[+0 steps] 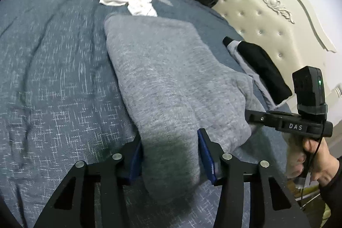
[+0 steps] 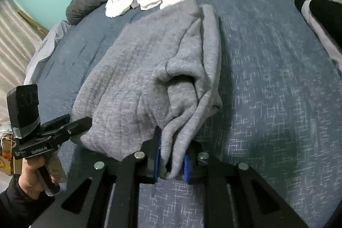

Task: Fold clothes
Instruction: 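Grasp the folded grey sweatshirt with the left tool while the right tool grasps it too, then lift the folded sweatshirt with both tools and carry it toward the headboard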

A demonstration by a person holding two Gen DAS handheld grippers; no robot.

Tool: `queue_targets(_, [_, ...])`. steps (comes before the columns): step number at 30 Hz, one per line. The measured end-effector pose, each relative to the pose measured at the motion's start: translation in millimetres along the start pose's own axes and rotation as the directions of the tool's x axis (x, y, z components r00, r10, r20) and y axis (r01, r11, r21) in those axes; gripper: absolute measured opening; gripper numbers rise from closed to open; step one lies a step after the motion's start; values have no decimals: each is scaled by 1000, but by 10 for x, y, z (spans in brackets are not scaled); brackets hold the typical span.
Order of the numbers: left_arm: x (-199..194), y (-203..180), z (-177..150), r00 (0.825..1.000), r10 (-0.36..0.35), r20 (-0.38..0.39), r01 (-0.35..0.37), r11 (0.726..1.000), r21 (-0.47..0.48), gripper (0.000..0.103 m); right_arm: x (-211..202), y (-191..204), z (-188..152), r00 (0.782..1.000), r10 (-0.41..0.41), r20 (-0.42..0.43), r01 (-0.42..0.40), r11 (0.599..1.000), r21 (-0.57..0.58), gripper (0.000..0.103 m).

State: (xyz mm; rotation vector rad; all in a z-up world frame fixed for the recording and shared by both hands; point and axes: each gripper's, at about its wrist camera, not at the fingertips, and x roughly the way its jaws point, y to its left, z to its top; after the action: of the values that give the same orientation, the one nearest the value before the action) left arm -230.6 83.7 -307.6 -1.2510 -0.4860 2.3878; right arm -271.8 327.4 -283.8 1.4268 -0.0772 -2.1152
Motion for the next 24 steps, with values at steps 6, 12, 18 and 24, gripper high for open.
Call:
queue_targets(6, [-236, -127, 129, 999, 7, 41, -7, 1000, 6, 48, -571, -92, -50, 998, 42, 48, -40, 999, -29, 14])
queue_targets(12, [-492, -397, 323, 998, 37, 59, -40, 998, 52, 47, -884, 44, 71, 994, 57, 94, -51, 997, -61, 14])
queue_targets(18, [-770, -755, 521, 994, 56, 90, -64, 993, 98, 47, -1155, 202, 225, 986, 74, 152, -61, 995, -84, 14])
queue_targets(24, [-931, -1126, 674, 993, 57, 107, -71, 989, 132, 46, -1602, 189, 257, 978, 83, 189, -64, 992, -105, 14])
